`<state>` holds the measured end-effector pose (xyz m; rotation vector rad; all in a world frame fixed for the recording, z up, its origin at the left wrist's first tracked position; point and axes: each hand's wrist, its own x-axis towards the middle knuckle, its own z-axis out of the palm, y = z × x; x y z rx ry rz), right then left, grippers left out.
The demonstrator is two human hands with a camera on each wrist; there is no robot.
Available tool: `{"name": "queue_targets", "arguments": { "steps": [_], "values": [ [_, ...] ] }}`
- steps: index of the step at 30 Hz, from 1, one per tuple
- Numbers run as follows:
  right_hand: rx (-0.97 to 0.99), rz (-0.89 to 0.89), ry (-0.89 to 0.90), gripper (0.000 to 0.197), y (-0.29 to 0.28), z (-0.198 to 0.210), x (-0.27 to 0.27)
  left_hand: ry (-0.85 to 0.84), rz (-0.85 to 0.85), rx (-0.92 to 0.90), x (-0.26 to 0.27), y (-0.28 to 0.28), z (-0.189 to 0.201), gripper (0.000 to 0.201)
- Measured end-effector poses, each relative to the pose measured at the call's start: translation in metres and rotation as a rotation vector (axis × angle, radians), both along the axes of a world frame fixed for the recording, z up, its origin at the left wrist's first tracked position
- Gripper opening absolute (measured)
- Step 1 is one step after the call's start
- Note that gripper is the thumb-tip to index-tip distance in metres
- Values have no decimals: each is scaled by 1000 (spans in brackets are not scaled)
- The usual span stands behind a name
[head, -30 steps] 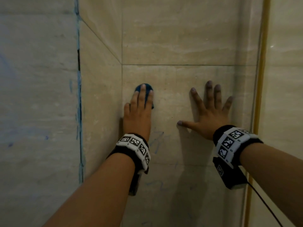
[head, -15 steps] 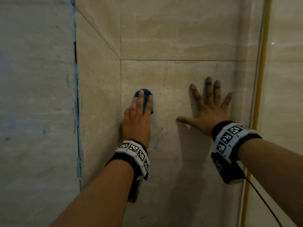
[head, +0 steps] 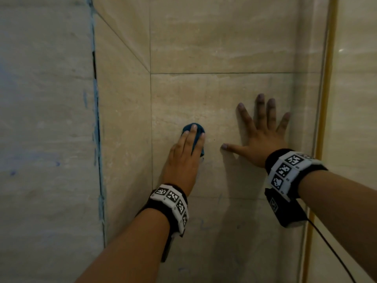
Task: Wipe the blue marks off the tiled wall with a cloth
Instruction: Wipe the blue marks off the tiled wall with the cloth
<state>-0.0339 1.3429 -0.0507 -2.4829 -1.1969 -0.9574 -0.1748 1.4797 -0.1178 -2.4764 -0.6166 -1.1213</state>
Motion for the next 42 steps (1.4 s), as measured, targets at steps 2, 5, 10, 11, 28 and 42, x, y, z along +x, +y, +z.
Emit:
{"name": "queue_targets", "arguments": {
  "steps": [2, 5, 10, 11, 28, 42],
  "values": [
    [0, 1, -2, 109, 0, 0, 0, -18, 13, -64, -1, -1, 8, 78],
    [-3, 5, -1, 109, 0, -1, 1, -231, -62, -145, 4, -4, 20, 80],
    [13, 3, -32, 109, 2, -3, 5, -211, -246, 57, 24, -8, 23, 84],
    [15, 1, -36, 108, 3, -3, 6, -172, -262, 113, 28, -7, 18, 86],
    [71, 27, -76, 108, 7, -7, 15, -68, -121, 340, 36, 7, 19, 82],
    [13, -31, -116, 109, -13, -26, 8, 22, -159, 435, 19, 14, -14, 62]
  ]
}}
